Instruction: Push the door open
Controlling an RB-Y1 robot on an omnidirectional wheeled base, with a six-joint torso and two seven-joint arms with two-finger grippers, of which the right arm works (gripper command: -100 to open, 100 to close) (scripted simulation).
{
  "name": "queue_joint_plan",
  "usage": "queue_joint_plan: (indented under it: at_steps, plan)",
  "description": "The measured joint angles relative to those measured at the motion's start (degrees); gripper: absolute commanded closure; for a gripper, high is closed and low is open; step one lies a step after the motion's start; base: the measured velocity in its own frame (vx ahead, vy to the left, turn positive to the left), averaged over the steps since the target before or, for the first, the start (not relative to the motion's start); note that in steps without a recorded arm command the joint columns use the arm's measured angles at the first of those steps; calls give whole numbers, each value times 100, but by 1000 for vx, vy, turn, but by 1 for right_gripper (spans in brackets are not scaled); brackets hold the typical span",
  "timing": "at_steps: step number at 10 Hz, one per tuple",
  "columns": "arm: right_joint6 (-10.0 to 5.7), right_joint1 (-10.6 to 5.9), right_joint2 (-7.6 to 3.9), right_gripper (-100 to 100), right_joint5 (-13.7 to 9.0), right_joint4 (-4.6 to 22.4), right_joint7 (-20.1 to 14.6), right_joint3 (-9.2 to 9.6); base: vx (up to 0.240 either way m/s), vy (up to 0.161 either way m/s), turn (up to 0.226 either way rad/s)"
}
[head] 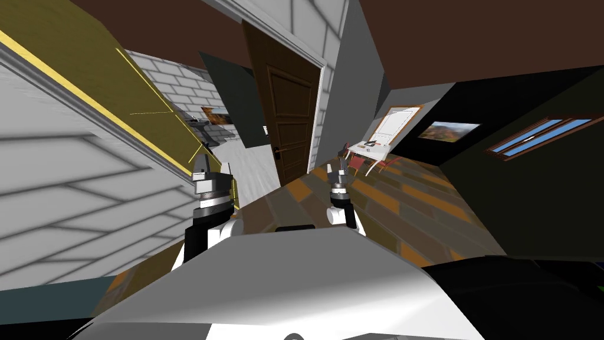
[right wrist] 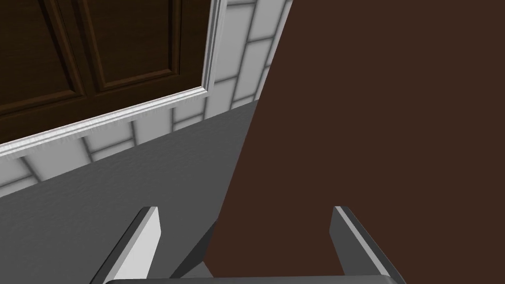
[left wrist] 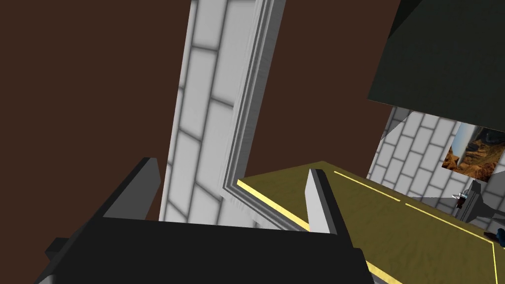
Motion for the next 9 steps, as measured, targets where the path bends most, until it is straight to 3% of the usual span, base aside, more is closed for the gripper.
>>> queue_joint_plan:
  at_steps: [5, 9]
  plan:
    - [3, -459, -89, -100, 17, 757, -66, 446, 150, 34, -71]
    - [67, -746, -133, -100, 30, 1179, -116, 757, 104, 32, -45]
